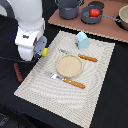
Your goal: Interact with the objects in diverse but meaningful ways.
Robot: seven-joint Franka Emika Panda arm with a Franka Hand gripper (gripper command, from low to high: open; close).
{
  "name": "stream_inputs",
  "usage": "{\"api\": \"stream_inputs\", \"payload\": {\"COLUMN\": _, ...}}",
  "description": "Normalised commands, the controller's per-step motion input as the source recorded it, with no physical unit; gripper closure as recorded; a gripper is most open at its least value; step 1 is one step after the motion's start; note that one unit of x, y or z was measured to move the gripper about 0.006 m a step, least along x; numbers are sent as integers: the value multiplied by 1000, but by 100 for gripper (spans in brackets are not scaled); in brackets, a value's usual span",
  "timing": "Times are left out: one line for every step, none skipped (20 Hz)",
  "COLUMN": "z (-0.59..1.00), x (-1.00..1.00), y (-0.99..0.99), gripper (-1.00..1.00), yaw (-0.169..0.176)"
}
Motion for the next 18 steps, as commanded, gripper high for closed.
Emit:
{"api": "stream_inputs", "payload": {"z": 0, "x": -234, "y": 174, "gripper": -100, "yaw": -15}}
{"api": "stream_inputs", "payload": {"z": 69, "x": -71, "y": 143, "gripper": -100, "yaw": -36}}
{"api": "stream_inputs", "payload": {"z": 43, "x": -6, "y": 151, "gripper": -100, "yaw": -46}}
{"api": "stream_inputs", "payload": {"z": 0, "x": -37, "y": 149, "gripper": -100, "yaw": -43}}
{"api": "stream_inputs", "payload": {"z": 0, "x": -63, "y": 137, "gripper": -100, "yaw": -39}}
{"api": "stream_inputs", "payload": {"z": 0, "x": -83, "y": 117, "gripper": -100, "yaw": -34}}
{"api": "stream_inputs", "payload": {"z": 0, "x": -23, "y": 114, "gripper": -100, "yaw": -31}}
{"api": "stream_inputs", "payload": {"z": 23, "x": 0, "y": 126, "gripper": -100, "yaw": -31}}
{"api": "stream_inputs", "payload": {"z": 120, "x": 0, "y": 89, "gripper": -100, "yaw": -30}}
{"api": "stream_inputs", "payload": {"z": 277, "x": 31, "y": 60, "gripper": -100, "yaw": -42}}
{"api": "stream_inputs", "payload": {"z": 663, "x": 40, "y": 0, "gripper": -100, "yaw": -61}}
{"api": "stream_inputs", "payload": {"z": 963, "x": 0, "y": -134, "gripper": -100, "yaw": -106}}
{"api": "stream_inputs", "payload": {"z": 1000, "x": 0, "y": -211, "gripper": -100, "yaw": -150}}
{"api": "stream_inputs", "payload": {"z": 1000, "x": 31, "y": -286, "gripper": -100, "yaw": -179}}
{"api": "stream_inputs", "payload": {"z": 1000, "x": 37, "y": -331, "gripper": -100, "yaw": -199}}
{"api": "stream_inputs", "payload": {"z": 1000, "x": 34, "y": -369, "gripper": -100, "yaw": -214}}
{"api": "stream_inputs", "payload": {"z": 1000, "x": 0, "y": -391, "gripper": -100, "yaw": -224}}
{"api": "stream_inputs", "payload": {"z": 1000, "x": 0, "y": -391, "gripper": -100, "yaw": -227}}
